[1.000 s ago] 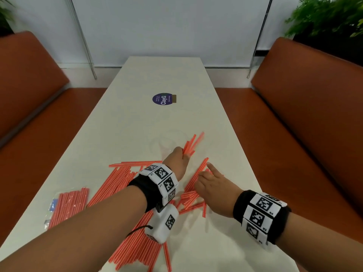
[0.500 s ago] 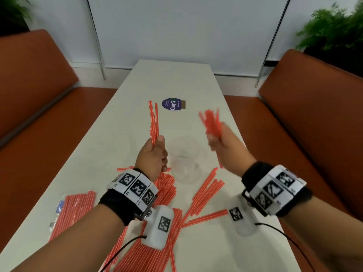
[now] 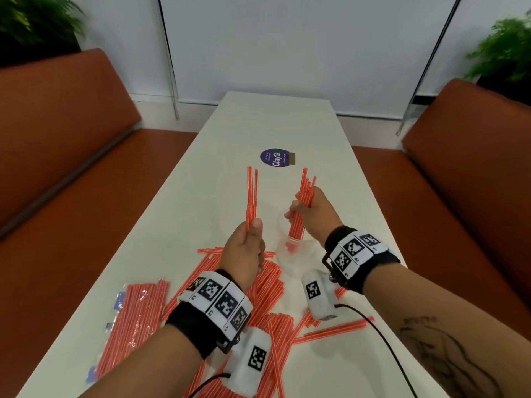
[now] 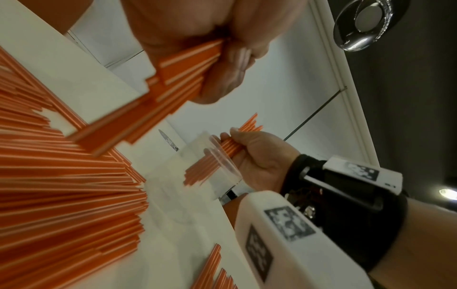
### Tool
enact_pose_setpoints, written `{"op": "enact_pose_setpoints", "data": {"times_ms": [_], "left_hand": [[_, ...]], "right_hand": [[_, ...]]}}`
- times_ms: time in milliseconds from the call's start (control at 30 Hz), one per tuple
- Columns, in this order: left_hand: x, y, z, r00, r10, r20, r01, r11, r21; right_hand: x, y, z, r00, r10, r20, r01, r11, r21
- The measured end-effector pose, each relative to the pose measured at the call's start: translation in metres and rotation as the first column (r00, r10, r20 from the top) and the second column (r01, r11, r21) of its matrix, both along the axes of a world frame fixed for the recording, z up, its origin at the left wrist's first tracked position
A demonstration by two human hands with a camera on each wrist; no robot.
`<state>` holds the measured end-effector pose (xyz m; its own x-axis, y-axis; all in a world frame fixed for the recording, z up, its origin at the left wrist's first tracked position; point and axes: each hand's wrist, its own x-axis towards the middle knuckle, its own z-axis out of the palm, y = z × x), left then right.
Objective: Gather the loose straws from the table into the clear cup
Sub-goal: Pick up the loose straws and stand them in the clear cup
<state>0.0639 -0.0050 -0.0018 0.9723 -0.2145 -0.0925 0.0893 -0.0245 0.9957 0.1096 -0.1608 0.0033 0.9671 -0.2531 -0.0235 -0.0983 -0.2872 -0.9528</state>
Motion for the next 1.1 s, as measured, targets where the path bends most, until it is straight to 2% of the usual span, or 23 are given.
{"op": "enact_pose_setpoints", "data": {"times_ms": [100,233,367,433,500,667,767,867,967,1033,1100], "left_hand": [[-0.001,-0.002,0.003,1.000,-0.002,-0.009,0.002,1.000,-0.019],[0.001,-0.012,0.014,1.000,0.014,0.015,-0.013,0.998,-0.066],[0.010,-0.025,0.033,0.996,0.036,0.078,-0.026,0.990,-0.138],[0.017,-0.033,0.042,0.991,0.051,0.121,-0.031,0.985,-0.168],[0.025,-0.043,0.048,0.987,0.069,0.143,-0.037,0.976,-0.215],[0.042,-0.070,0.043,0.964,0.128,0.234,-0.086,0.979,-0.184],[0.046,-0.081,0.031,0.943,0.125,0.308,-0.113,0.992,-0.057],[0.051,-0.084,0.009,0.927,0.048,0.372,-0.126,0.974,0.188],[0.058,-0.082,-0.012,0.907,-0.064,0.417,-0.196,0.811,0.551],[0.058,-0.081,-0.021,0.914,-0.116,0.390,-0.192,0.721,0.665],[0.056,-0.081,-0.026,0.924,-0.124,0.362,-0.181,0.692,0.699]], "right_hand": [[0.003,-0.004,0.004,1.000,0.009,-0.017,-0.010,0.999,-0.038],[-0.001,-0.010,0.016,0.996,-0.041,0.076,0.053,0.984,-0.172],[-0.017,-0.020,0.016,0.970,-0.165,0.176,0.224,0.888,-0.402],[-0.027,-0.023,0.006,0.972,-0.215,0.090,0.233,0.872,-0.431],[-0.034,-0.022,-0.006,0.973,-0.228,-0.033,0.194,0.888,-0.416],[-0.034,-0.020,-0.020,0.950,-0.266,-0.166,0.221,0.943,-0.247],[-0.032,-0.020,-0.021,0.948,-0.275,-0.159,0.237,0.946,-0.222],[-0.031,-0.018,-0.021,0.947,-0.294,-0.132,0.257,0.936,-0.241],[-0.031,-0.017,-0.023,0.937,-0.324,-0.130,0.291,0.930,-0.223],[-0.031,-0.016,-0.025,0.934,-0.333,-0.126,0.303,0.930,-0.209],[-0.032,-0.015,-0.025,0.932,-0.340,-0.122,0.314,0.929,-0.195]]}}
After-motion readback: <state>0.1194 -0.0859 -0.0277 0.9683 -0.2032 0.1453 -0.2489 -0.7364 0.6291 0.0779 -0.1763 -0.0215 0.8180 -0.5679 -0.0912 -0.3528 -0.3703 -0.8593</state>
